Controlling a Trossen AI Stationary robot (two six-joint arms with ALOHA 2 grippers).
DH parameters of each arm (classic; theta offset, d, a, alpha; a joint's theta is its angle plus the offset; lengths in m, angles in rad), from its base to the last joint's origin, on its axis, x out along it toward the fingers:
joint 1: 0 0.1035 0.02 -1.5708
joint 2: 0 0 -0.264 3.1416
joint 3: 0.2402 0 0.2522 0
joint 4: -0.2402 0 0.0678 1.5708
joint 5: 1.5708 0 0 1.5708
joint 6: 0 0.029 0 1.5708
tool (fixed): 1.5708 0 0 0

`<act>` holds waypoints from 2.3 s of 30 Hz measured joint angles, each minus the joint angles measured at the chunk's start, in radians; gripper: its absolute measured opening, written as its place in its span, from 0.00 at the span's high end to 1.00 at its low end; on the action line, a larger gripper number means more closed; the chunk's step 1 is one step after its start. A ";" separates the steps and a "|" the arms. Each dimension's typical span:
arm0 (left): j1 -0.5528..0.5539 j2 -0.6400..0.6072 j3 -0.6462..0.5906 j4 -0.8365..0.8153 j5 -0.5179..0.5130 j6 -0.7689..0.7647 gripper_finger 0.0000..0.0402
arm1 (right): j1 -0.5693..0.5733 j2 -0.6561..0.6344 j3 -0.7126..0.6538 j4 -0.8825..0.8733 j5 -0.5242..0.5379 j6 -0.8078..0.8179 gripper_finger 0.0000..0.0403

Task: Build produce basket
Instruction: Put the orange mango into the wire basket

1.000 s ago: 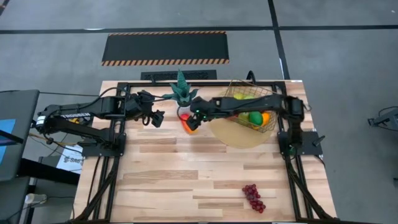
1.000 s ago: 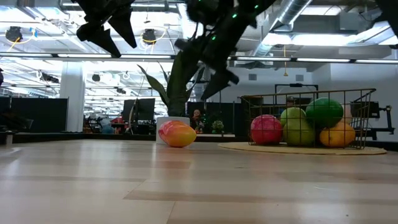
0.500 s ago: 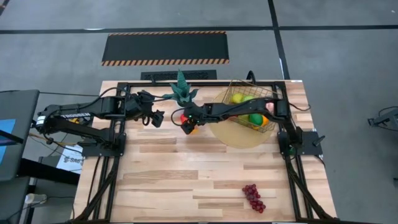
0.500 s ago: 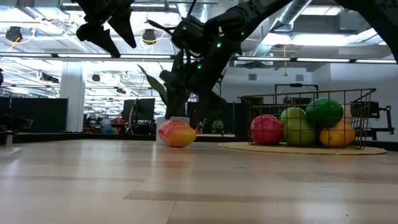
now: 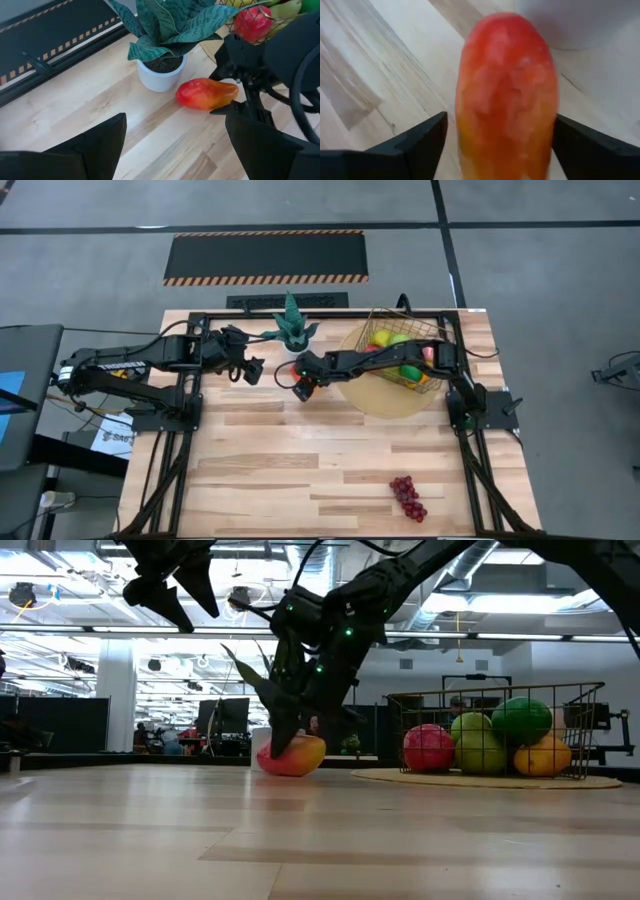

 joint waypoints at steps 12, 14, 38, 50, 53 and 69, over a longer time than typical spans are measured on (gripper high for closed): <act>0.000 0.000 0.000 0.000 -0.002 0.012 0.19 | 0.017 -0.075 0.018 -0.076 -0.119 -0.079 0.41; 0.000 0.000 0.000 0.000 -0.003 0.012 0.19 | 0.022 -0.124 0.025 -0.087 -0.133 -0.104 0.41; 0.000 0.000 0.000 0.002 -0.030 0.012 0.19 | -0.018 -0.711 0.024 -0.829 0.463 0.502 0.39; 0.000 0.000 0.000 0.003 -0.030 0.004 0.19 | -0.031 -0.647 -0.107 -0.994 0.630 1.112 0.39; 0.000 0.000 0.000 0.004 -0.029 0.004 0.19 | -0.050 -0.633 -0.156 -0.959 0.593 1.176 0.39; 0.001 0.000 0.000 0.000 -0.027 0.037 0.19 | -0.172 -0.515 -0.287 -0.568 0.370 1.062 0.39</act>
